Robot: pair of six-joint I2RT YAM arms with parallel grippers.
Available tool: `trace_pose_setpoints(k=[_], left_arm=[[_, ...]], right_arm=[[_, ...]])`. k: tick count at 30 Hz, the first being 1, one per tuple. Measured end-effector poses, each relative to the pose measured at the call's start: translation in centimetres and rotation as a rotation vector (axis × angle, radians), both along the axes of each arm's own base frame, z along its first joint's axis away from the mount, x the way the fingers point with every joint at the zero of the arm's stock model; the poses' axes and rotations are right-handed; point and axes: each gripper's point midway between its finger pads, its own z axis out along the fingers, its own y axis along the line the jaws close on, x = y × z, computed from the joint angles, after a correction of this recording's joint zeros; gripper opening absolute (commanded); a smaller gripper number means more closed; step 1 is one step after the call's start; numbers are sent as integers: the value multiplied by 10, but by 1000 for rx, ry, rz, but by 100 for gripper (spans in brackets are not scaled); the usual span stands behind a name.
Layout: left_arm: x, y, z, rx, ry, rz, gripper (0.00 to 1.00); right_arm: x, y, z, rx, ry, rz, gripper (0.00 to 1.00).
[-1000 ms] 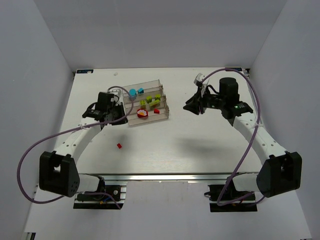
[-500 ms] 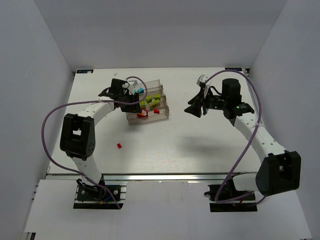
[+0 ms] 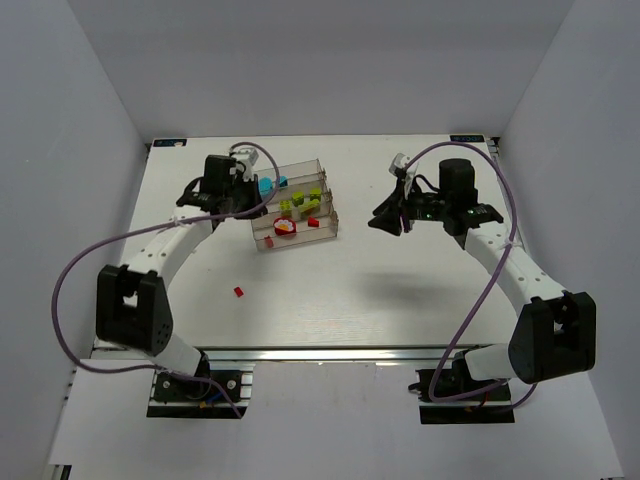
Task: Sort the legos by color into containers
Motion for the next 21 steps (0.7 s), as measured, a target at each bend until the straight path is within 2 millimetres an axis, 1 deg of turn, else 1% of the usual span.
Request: trace_pose_setpoints(k=[1, 2, 3, 4, 5, 7, 9, 10, 11, 13, 15, 21], left_arm=[[-8, 6, 2, -3, 2, 40, 0], [-16, 12, 3, -2, 0, 82, 0], [-31, 22, 3, -7, 8, 148, 1], [-46, 30, 2, -12, 21, 206, 13], [-59, 39, 3, -32, 33, 288, 46], [-83, 57, 3, -63, 54, 437, 64], [-104, 71, -1, -94, 96, 578, 76], [-110, 76, -4, -100, 119, 633, 78], [-115, 81, -9, -102, 148, 687, 80], [-122, 86, -23, -94, 210, 767, 81], [-128, 89, -38, -73, 270, 815, 81], [-144, 97, -84, 41, 434, 896, 81]], right_arm=[[0, 0, 0, -1, 0, -2, 36], [1, -1, 0, -2, -2, -5, 18], [2, -1, 0, -4, -7, -10, 12], [3, -1, -1, -6, -5, -17, 8], [4, -2, -1, -8, -1, -27, 6], [7, -3, -2, -13, 8, -51, 6], [10, -5, -3, -19, 13, -74, 11], [11, -6, -4, -23, 15, -85, 16], [13, -7, -4, -24, 17, -94, 19], [16, -8, -4, -26, 14, -114, 22], [17, -10, -7, -30, 15, -128, 23], [22, -16, -8, -37, 13, -161, 24]])
